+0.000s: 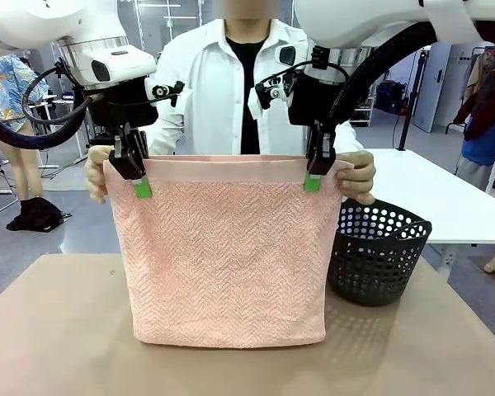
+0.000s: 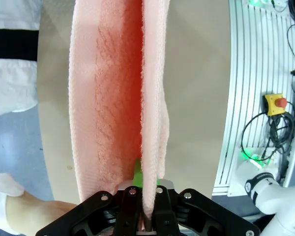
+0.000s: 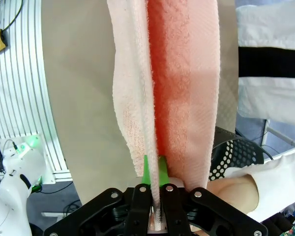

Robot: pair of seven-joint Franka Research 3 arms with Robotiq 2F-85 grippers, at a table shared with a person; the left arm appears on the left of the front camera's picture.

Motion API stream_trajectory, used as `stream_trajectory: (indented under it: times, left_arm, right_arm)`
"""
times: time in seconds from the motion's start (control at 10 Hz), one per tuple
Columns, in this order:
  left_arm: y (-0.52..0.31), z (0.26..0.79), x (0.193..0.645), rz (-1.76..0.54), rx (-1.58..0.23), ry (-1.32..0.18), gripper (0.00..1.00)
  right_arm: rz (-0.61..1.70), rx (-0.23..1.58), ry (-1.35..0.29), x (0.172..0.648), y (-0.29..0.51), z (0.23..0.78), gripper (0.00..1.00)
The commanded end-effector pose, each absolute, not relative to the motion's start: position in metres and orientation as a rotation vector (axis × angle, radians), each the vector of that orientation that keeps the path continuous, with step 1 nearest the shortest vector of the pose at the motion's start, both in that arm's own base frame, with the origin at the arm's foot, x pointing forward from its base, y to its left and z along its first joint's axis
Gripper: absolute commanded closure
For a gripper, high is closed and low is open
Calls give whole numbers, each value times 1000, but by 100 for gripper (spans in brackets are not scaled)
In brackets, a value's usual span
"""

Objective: Fold the towel.
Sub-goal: Release the end of the 100 cm Hotel Towel you were holding and grab the top end of the folded side.

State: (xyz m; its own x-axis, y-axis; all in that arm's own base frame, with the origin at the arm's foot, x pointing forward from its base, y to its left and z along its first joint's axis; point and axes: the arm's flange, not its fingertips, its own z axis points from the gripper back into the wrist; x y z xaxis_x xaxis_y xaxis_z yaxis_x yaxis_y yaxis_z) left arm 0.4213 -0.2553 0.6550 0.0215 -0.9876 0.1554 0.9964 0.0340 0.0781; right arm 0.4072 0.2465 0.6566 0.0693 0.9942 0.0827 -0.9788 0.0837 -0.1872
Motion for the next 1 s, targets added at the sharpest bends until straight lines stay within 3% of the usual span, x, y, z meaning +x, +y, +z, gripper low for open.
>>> stream_trajectory:
  times: [0.0, 0.7, 0.8, 0.9]
  left_arm:
    - [-254, 657, 422, -1535, -58, -189, 100]
    - [-254, 657, 422, -1535, -58, -189, 100]
    - [-255, 655, 421, -1539, -58, -185, 75]
    - [-254, 657, 419, -1563, -55, -195, 60]
  right_arm:
    - [1490, -93, -212, 405, 246, 657, 100]
    - [1490, -93, -212, 405, 246, 657, 100]
    - [1488, -90, -208, 407, 247, 657, 97]
    - [1501, -98, -209, 405, 245, 656, 64]
